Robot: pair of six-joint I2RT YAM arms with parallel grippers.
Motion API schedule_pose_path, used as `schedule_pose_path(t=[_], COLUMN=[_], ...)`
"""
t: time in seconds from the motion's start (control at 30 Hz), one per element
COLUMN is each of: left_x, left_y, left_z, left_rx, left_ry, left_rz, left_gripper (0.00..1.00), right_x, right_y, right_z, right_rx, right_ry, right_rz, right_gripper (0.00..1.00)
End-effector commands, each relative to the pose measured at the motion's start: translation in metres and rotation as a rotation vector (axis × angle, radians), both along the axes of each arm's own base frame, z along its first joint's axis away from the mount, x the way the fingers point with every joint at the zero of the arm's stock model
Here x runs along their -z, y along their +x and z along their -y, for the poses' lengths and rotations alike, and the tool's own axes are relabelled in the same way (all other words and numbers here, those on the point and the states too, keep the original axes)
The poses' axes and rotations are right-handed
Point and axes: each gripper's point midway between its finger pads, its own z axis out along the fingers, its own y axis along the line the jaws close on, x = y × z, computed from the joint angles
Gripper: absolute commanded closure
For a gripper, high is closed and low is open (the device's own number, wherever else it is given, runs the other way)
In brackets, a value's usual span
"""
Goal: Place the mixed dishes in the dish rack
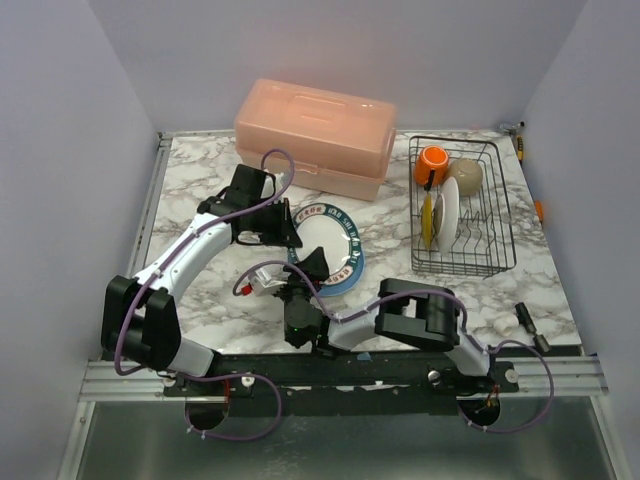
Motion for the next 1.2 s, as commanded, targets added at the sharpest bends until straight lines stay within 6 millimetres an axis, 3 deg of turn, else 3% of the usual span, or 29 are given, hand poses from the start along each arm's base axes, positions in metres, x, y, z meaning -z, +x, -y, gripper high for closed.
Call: schedule_pose_path(t=[0.0,0.1,0.23,0.37,0.57,0.93,1.0,1.07,1.1,1.17], left_x=[-0.023,-0.024,-0.025,-0.027,-0.027,-0.027,-0.026,-0.024,-0.024,-0.025], left_y=[-0.002,-0.002,-0.002,-0.006,-0.008,-0.009,-0.007,-0.005,-0.004,-0.002], left_z=[0.010,0.009,0.008,0.013,0.014,0.017,0.015,0.012,0.011,0.009], left_rx=[0.028,0.026,0.025,0.048,0.059,0.067,0.053,0.035,0.027,0.013], left_ry=[-0.080,-0.078,-0.079,-0.110,-0.121,-0.142,-0.128,-0.110,-0.106,-0.105], left_rz=[0.051,0.054,0.063,0.054,0.051,0.043,0.048,0.051,0.054,0.064], left_gripper=[1.00,1.00,1.00,1.00,1.00,1.00,1.00,1.00,1.00,1.00], right_x=[-0.028,-0.025,-0.030,-0.025,-0.030,-0.054,-0.057,-0.060,-0.062,-0.063], right_y=[-0.001,0.000,-0.001,0.003,0.003,-0.004,-0.004,-0.005,-0.005,-0.007], right_z=[0.022,0.021,0.027,0.034,0.042,0.054,0.052,0.053,0.055,0.060], right_rx=[0.133,0.138,0.149,0.175,0.205,0.230,0.228,0.239,0.248,0.276], right_ry=[0.115,0.129,0.198,0.206,0.280,0.545,0.543,0.563,0.588,0.653], right_rz=[0.097,0.092,0.084,0.077,0.060,0.050,0.051,0.046,0.041,0.029], right_gripper=[0.12,0.14,0.39,0.53,0.99,0.99,0.74,0.31,0.01,0.00])
